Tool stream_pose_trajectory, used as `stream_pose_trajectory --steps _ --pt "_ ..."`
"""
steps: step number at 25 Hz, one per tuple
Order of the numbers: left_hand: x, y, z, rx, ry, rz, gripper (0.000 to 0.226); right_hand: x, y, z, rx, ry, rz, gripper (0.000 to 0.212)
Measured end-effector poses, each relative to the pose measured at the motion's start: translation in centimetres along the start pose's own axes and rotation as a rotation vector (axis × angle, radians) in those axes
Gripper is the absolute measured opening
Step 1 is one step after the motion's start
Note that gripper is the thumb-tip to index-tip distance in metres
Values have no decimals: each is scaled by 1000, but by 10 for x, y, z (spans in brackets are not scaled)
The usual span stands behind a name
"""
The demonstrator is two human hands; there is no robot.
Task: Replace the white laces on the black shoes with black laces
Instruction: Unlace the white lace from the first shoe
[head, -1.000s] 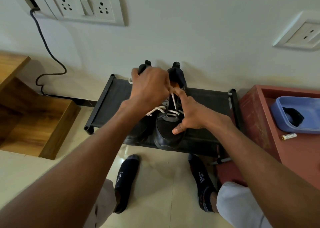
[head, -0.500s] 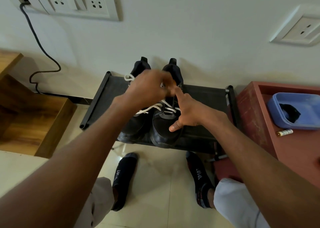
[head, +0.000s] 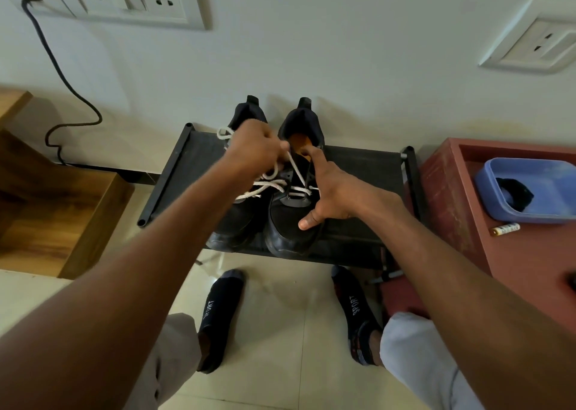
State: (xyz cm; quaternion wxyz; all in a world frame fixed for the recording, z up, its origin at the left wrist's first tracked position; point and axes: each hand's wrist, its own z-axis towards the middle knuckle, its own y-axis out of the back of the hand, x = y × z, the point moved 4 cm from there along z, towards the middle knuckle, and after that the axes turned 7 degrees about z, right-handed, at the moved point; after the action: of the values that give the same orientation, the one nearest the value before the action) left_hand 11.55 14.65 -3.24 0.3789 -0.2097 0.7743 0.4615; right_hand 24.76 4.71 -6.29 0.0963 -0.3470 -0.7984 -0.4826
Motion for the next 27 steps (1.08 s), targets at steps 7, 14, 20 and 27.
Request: stream_pose_trajectory --steps 7,14,20,27 --pt "5 57 10 -200 109 -235 5 3 0 1 0 16 10 145" --pt "-3 45 -19 -59 -11 896 17 18 12 -2 -119 143 -18 66" --pt "2 0 -18 185 -376 1046 124 27 -2 -1 -270 152 3 12" --pt "17 -20 -5 129 -369 1064 132 18 14 -11 -428 55 52 8"
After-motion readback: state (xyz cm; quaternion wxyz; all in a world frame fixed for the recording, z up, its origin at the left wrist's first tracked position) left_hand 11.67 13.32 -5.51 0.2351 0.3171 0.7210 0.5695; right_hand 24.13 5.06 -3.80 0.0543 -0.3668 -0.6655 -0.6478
